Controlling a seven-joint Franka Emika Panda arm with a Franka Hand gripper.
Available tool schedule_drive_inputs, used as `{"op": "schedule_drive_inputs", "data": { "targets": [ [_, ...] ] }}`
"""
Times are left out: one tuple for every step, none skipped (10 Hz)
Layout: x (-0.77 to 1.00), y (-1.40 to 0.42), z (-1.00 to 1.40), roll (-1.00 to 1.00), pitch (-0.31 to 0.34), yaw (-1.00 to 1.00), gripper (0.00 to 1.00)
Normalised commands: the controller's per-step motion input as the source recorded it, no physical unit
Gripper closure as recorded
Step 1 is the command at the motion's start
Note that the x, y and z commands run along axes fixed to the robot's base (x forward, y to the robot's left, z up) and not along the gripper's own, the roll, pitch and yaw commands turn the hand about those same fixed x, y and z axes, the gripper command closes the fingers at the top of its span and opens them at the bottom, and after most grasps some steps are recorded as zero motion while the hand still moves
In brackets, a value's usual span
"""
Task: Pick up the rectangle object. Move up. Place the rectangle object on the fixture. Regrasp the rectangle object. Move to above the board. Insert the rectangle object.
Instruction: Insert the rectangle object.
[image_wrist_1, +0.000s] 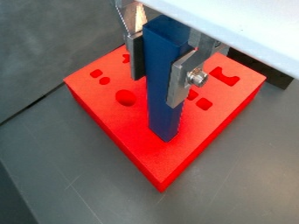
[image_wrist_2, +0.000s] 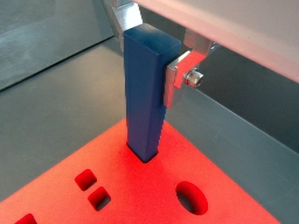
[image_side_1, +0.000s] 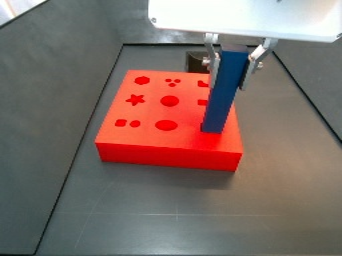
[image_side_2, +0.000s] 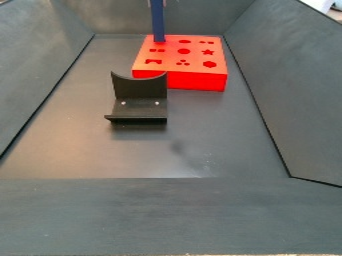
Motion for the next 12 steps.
{"op": "schedule_drive_inputs", "data": {
  "targets": [
    [-0.04, 0.0, -0.16, -0.09, -0.196, -0.08, 1.0],
    [-0.07, -0.02, -0.27, 0.0, -0.211, -0.05, 1.0],
    [-0.11, -0.1, -0.33, 0.05, -0.219, -0.04, 1.0],
    [-0.11, -0.14, -0.35, 0.12, -0.214, -0.05, 1.0],
    [-0.11, -0.15, -0.4, 0.14, -0.226, -0.05, 1.0],
    [-0.08, -0.09, -0.42, 0.13, -0.229, -0.05, 1.0],
    [-0.01, -0.02, -0.45, 0.11, -0.219, -0.01, 1.0],
    [0.0, 0.0, -0.41, 0.03, -0.171, -0.05, 1.0],
    [0.01, 0.0, -0.26, 0.0, -0.11, -0.07, 1.0],
    [0.0, 0.0, 0.0, 0.0, -0.01, 0.0, 1.0],
    [-0.02, 0.0, 0.0, 0.0, 0.0, -0.03, 1.0],
    [0.0, 0.0, 0.0, 0.01, 0.0, -0.01, 1.0]
  ]
}}
